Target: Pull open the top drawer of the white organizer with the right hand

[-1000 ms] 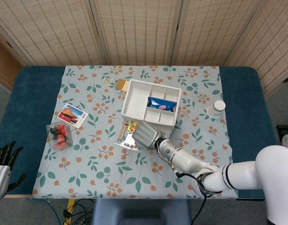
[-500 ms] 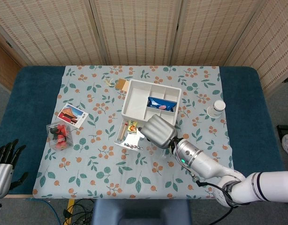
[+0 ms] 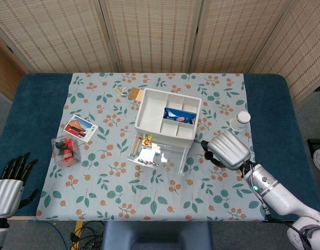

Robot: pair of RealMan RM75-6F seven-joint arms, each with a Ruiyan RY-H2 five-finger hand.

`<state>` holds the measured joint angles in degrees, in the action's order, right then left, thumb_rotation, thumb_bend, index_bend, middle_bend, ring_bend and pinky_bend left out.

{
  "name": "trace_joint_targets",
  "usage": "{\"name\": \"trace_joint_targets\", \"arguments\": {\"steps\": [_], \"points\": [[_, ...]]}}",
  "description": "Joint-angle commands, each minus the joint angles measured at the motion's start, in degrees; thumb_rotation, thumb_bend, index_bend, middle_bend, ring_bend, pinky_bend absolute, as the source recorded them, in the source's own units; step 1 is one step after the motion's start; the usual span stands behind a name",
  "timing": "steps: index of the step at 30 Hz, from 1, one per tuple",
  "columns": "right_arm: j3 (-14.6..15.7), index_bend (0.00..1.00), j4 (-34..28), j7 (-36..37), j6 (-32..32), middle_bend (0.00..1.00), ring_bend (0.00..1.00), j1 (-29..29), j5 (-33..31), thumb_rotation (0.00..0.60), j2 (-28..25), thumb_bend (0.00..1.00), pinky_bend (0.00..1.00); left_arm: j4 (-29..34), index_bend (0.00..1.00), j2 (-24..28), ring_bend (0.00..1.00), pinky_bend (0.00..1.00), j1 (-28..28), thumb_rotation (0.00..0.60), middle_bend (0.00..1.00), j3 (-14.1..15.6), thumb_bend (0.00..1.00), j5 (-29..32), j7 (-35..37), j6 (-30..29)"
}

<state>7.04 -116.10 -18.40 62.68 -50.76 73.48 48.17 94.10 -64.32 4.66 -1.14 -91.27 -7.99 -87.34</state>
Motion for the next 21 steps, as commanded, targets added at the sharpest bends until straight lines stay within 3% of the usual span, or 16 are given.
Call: {"name": "trace_joint_targets", "arguments": {"steps": [1,14,21], "points": [[0.95,0.55,4.44,2.03,-1.22,1.0,1.0,3.14,1.65,0.6,2.14,0.43,1.0,0.36,0.13,0.08,0.01,0.08,0.14,0.6,0.02,-0.06,0.23,-0.11,-0.42,-0.03],[-0.34,0.55,21.05,2.68,-4.43,1.0,1.0,8.78,4.59,0.6,18.74,0.43,1.0,1.9,0.13,0.6,0.01,0.08,0.77,0.6,0.02,-0.19,0.23,-0.43,-2.16,0.29],[-1.11,0.5,26.48,1.48,-7.8,1.0,1.0,9.39,4.32,0.6,24.37,0.43,1.0,2.23,0.13,0.85,0.01,0.08,0.3,0.6,0.02,0.1,0.23,-0.25,-2.34,-0.17]]}}
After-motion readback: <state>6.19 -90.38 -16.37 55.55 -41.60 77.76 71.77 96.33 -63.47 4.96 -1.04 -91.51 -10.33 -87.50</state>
